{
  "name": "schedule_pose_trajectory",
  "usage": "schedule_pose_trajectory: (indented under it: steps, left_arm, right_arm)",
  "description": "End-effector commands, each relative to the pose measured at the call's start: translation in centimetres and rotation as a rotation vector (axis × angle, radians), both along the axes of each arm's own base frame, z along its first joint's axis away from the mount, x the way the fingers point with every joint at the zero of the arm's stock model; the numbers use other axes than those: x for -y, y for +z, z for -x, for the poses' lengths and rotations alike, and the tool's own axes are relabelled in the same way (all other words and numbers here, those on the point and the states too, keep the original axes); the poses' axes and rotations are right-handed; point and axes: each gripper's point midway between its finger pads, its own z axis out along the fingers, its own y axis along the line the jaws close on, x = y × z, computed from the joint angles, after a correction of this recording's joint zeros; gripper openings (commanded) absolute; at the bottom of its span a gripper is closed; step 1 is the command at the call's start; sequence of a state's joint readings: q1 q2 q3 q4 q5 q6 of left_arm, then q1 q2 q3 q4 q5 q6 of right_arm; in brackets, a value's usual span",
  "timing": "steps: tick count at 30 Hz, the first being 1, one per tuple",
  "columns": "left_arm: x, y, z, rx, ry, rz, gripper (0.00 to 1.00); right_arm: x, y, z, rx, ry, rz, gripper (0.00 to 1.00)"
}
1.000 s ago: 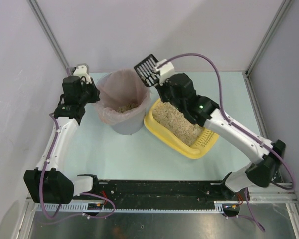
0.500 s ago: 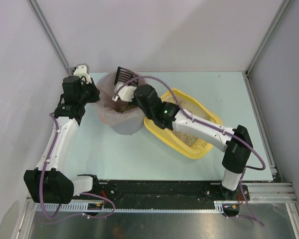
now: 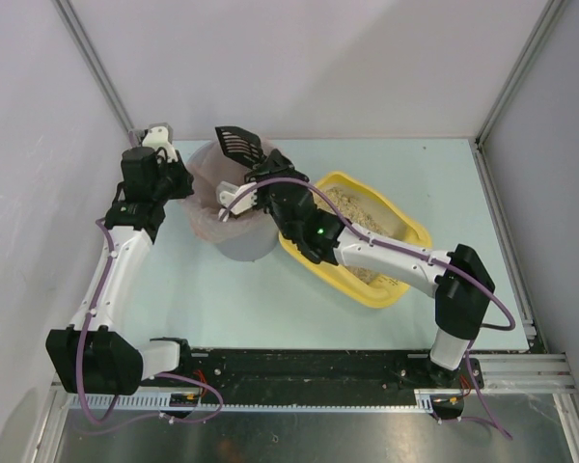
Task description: Clean the litter box
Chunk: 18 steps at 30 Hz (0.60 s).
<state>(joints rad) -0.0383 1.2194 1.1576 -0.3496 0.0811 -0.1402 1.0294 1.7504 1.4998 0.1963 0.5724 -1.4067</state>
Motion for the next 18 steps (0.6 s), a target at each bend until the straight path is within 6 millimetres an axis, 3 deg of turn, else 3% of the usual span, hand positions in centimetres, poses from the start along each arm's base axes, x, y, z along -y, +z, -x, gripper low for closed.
schedule_pose_trajectory:
  steps: [1, 5, 7, 16, 18]
  left_arm:
    - [3.3, 1.0, 1.3, 0.009, -0.145, 0.036, 0.18]
    - [3.3, 1.1, 1.3, 0.012, -0.145, 0.036, 0.18]
    - [3.2, 1.2, 1.3, 0.015, -0.141, 0.034, 0.18]
    - [3.4, 1.2, 1.4, 0.014, -0.151, 0.043, 0.17]
    - [3.6, 1.1, 1.4, 0.011, -0.160, 0.047, 0.16]
  right_arm:
    - [1.7, 7.6, 1.0, 0.258, -0.028, 0.029, 0.00]
    - [1.2, 7.0, 0.9, 0.355, -0.054, 0.208, 0.00]
    - [0.9, 5.8, 1.2, 0.373, -0.032, 0.252, 0.00]
    - [-0.3, 2.2, 2.1, 0.367, 0.007, 0.249, 0.00]
    - [-0.1, 3.6, 2.4, 0.407, 0.003, 0.154, 0.00]
